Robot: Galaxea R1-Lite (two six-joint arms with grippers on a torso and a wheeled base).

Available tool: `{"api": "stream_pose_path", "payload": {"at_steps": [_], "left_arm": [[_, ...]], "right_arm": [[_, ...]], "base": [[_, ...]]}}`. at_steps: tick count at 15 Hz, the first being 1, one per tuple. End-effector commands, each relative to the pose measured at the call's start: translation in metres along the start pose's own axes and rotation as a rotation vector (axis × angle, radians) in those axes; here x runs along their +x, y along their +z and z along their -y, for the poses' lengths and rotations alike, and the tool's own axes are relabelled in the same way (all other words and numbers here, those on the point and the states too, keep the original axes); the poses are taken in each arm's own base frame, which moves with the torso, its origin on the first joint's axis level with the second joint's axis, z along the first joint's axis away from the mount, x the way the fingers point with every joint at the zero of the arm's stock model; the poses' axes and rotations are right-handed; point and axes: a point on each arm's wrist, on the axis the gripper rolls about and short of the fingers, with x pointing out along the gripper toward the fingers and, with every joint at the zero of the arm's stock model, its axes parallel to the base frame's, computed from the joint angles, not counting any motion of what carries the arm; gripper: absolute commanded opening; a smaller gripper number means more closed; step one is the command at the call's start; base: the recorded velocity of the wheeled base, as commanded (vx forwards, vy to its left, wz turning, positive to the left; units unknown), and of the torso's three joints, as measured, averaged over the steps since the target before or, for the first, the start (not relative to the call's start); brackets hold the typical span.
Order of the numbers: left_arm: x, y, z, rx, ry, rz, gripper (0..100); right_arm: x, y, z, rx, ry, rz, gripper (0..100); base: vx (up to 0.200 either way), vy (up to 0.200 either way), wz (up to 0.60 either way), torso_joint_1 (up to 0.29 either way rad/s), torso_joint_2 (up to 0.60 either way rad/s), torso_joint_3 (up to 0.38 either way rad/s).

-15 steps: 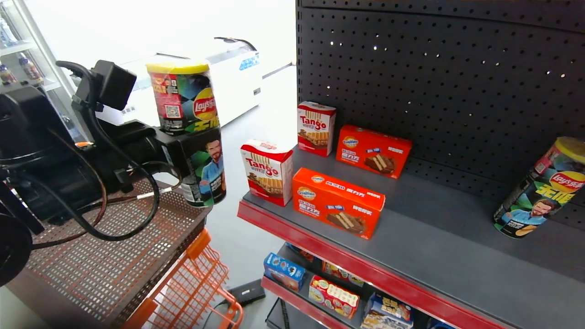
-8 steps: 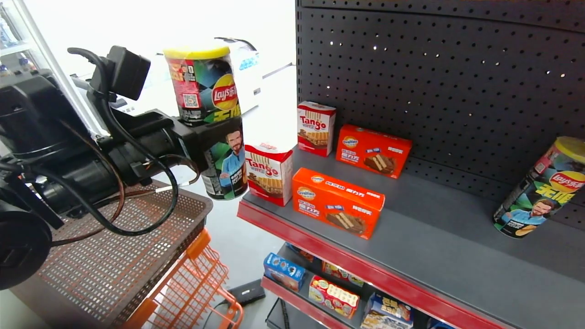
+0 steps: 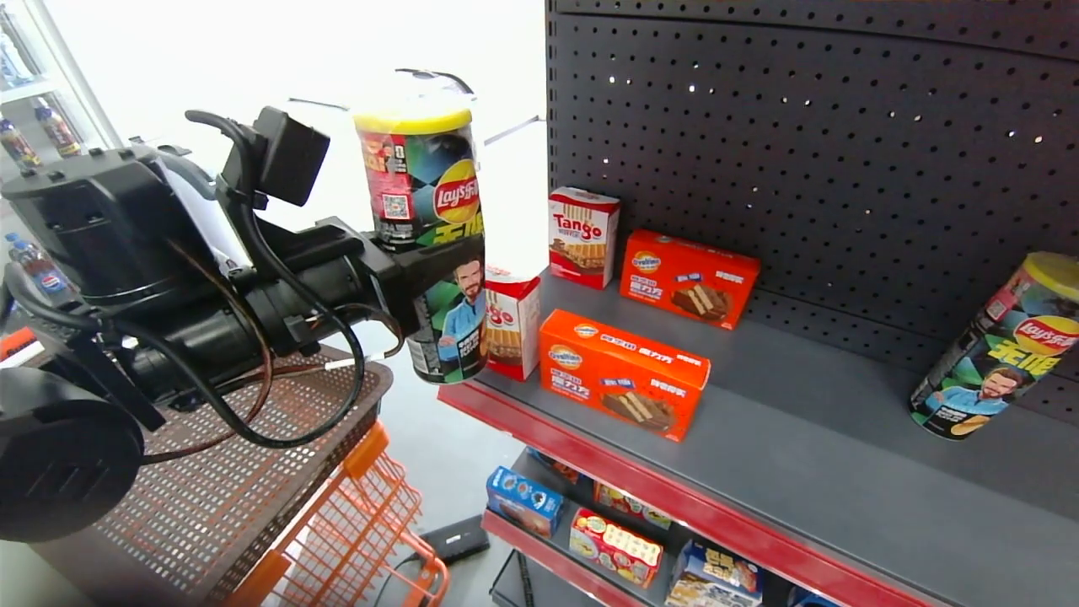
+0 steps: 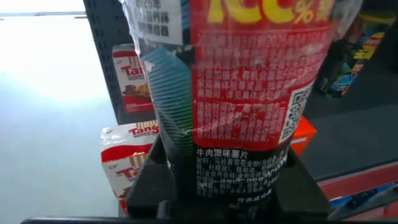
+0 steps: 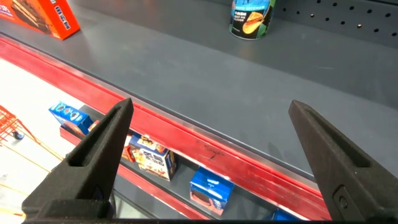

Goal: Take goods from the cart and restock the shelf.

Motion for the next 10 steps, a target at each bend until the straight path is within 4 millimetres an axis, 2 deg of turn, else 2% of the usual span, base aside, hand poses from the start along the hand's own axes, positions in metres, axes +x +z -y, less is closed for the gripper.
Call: {"api": "stream_pose_path", "payload": {"at_steps": [1, 3, 6, 10], "left_arm": [[0.002, 0.000, 0.004, -0.002, -0.028, 0.001, 0], [0.000, -0.002, 0.008, -0.025, -0.055, -0.040, 0], [-0.006, 0.004, 0.023, -0.076, -0.146, -0.134, 0], [-0.005, 0.007, 0.025, -0.065, -0.205, -0.118, 0]], "right_arm": [[0.000, 0.000, 0.000, 0.000, 0.001, -0.002, 100], [0.000, 0.000, 0.000, 0.000, -0.001, -0.002, 100], [0.000, 0.000, 0.000, 0.000, 0.001, 0.000, 100], [0.000, 0.000, 0.000, -0.001, 0.002, -0.002, 100]], "base": [[0.000, 0.000, 0.00, 0.000, 0.00, 0.000], [0.000, 0.000, 0.00, 0.000, 0.00, 0.000], [0.000, 0.000, 0.00, 0.000, 0.00, 0.000], [0.000, 0.000, 0.00, 0.000, 0.00, 0.000]]}}
